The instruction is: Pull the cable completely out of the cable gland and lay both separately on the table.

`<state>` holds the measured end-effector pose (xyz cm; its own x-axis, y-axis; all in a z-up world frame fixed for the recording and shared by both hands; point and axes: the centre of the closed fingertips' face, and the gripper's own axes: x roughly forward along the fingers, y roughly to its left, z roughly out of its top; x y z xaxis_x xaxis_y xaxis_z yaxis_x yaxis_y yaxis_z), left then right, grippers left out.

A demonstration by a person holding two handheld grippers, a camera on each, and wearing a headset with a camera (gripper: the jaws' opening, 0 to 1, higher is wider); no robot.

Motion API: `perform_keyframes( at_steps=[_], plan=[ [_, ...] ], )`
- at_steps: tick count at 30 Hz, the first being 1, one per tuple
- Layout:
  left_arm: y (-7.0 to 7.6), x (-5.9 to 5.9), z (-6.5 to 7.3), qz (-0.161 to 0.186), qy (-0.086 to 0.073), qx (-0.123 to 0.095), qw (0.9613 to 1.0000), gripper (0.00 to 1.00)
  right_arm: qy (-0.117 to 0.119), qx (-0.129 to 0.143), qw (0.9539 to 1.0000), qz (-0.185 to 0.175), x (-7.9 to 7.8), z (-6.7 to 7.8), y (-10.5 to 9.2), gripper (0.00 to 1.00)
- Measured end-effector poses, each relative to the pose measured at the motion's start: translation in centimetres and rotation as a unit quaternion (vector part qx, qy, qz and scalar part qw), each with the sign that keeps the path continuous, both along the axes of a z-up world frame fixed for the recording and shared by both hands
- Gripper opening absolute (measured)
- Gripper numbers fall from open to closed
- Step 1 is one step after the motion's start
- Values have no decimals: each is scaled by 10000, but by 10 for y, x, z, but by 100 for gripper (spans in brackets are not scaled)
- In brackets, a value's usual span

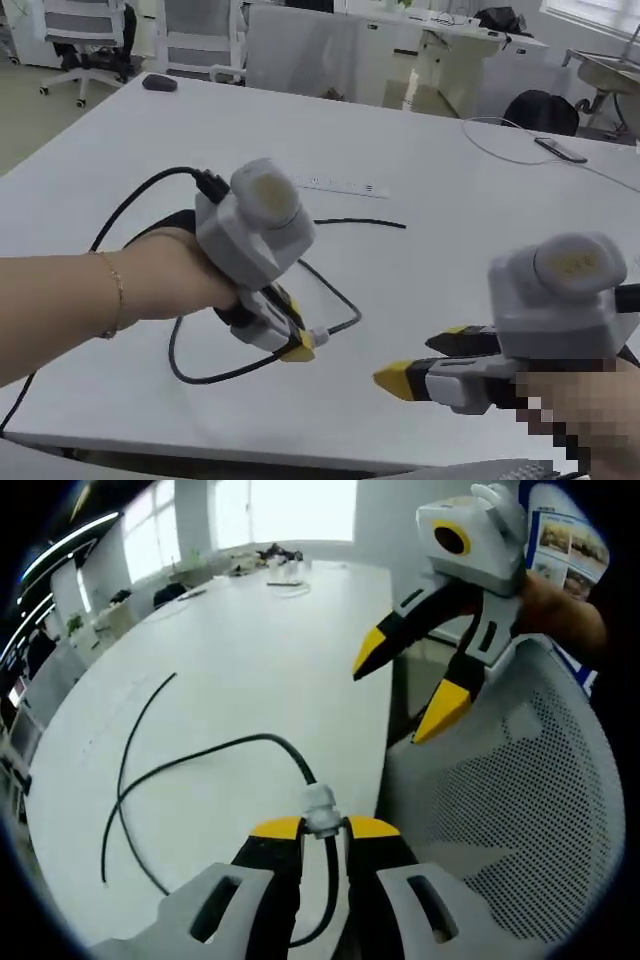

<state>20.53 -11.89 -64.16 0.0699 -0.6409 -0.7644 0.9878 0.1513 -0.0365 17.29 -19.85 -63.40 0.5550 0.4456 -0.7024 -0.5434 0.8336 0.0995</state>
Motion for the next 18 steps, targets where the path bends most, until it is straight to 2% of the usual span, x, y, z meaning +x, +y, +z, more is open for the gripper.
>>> perform_keyframes(
  at_steps=[3, 11, 15, 18],
  plan=[
    [4, -1, 7, 43, -34, -63, 10000, 16, 9, -17, 10000, 53, -2, 0, 1, 51],
    [16, -1, 19, 43, -299, -75, 9995, 16, -28, -23, 9999, 121, -3, 5, 3, 51],
    [22, -1, 27, 20, -603, -88, 9981, 16, -68, -14, 9997, 250, -4, 8, 11, 51],
    [29, 0, 33, 84, -926, -41, 9957, 16, -71, 14, 9991, 425, -4, 12, 20, 51]
  ],
)
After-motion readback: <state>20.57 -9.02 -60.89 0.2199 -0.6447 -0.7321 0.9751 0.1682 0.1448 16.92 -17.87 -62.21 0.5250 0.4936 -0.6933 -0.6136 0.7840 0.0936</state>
